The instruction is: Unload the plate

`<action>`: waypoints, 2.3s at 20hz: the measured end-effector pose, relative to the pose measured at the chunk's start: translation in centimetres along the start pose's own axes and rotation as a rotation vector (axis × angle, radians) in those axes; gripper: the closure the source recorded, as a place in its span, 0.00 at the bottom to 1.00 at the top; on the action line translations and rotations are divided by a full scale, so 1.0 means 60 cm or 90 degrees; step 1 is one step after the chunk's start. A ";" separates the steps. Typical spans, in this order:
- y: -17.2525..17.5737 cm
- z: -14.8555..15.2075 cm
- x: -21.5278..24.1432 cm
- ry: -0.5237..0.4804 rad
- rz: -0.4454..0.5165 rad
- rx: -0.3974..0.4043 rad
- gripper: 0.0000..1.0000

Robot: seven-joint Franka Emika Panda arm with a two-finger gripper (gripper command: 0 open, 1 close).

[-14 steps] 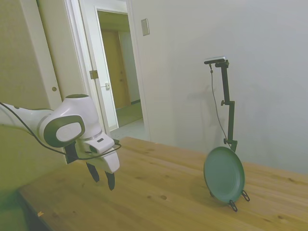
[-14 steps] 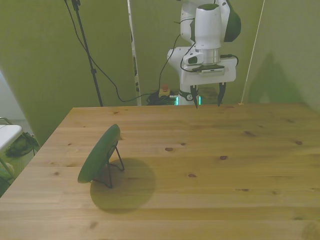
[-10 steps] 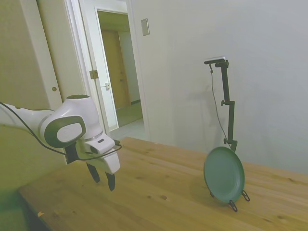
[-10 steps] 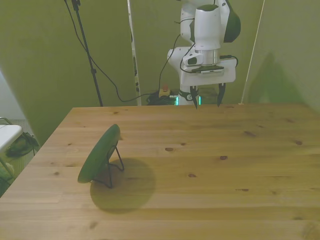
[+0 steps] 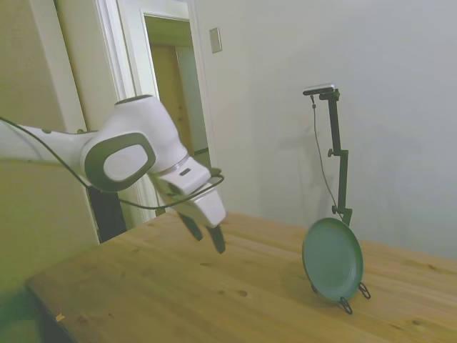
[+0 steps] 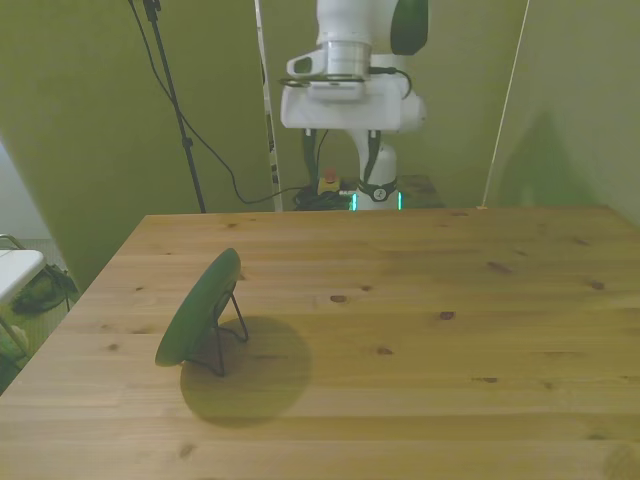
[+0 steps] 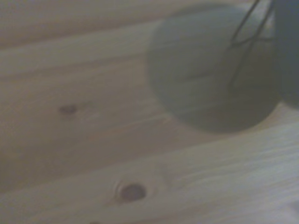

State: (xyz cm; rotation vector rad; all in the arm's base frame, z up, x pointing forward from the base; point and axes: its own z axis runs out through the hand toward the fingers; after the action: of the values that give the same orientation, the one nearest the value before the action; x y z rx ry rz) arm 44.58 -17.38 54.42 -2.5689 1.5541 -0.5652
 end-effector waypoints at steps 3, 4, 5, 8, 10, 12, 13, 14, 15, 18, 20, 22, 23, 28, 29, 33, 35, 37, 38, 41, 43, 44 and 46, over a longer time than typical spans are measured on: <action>0.010 -0.005 0.107 0.027 0.041 0.002 0.00; 0.011 -0.003 0.136 0.033 0.049 0.001 0.00; 0.010 0.000 0.161 0.036 0.055 0.000 0.00; -0.020 -0.014 0.177 -0.011 0.041 0.011 0.00; -0.021 -0.011 0.175 -0.018 0.035 0.011 0.00; -0.022 -0.007 0.176 -0.037 0.034 0.024 0.00; -0.021 -0.009 0.184 -0.039 0.036 0.035 0.00; -0.018 -0.009 0.198 -0.038 0.041 0.042 0.00; -0.012 -0.008 0.215 -0.036 0.046 0.047 0.00; -0.001 0.010 0.270 -0.035 0.056 0.067 0.00; -0.002 0.030 0.299 -0.058 0.057 0.093 0.00; -0.008 0.045 0.321 -0.090 0.057 0.119 0.00; -0.011 0.050 0.331 -0.105 0.057 0.132 0.00; -0.024 0.090 0.371 -0.146 0.059 0.138 0.00; -0.030 0.104 0.374 -0.148 0.060 0.133 0.00; -0.064 0.154 0.367 -0.167 0.064 0.124 0.00; -0.079 0.167 0.360 -0.174 0.062 0.125 0.00; -0.092 0.173 0.354 -0.180 0.057 0.128 0.00; -0.097 0.176 0.350 -0.185 0.054 0.130 1.00; -0.105 0.180 0.337 -0.215 0.052 0.135 1.00; -0.101 0.180 0.336 -0.228 0.054 0.135 1.00; -0.097 0.180 0.338 -0.231 0.056 0.134 1.00; -0.091 0.182 0.342 -0.233 0.059 0.132 1.00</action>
State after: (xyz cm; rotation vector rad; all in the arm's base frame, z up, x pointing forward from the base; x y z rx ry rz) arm 61.53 -33.88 51.17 -2.2743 1.3998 -0.2155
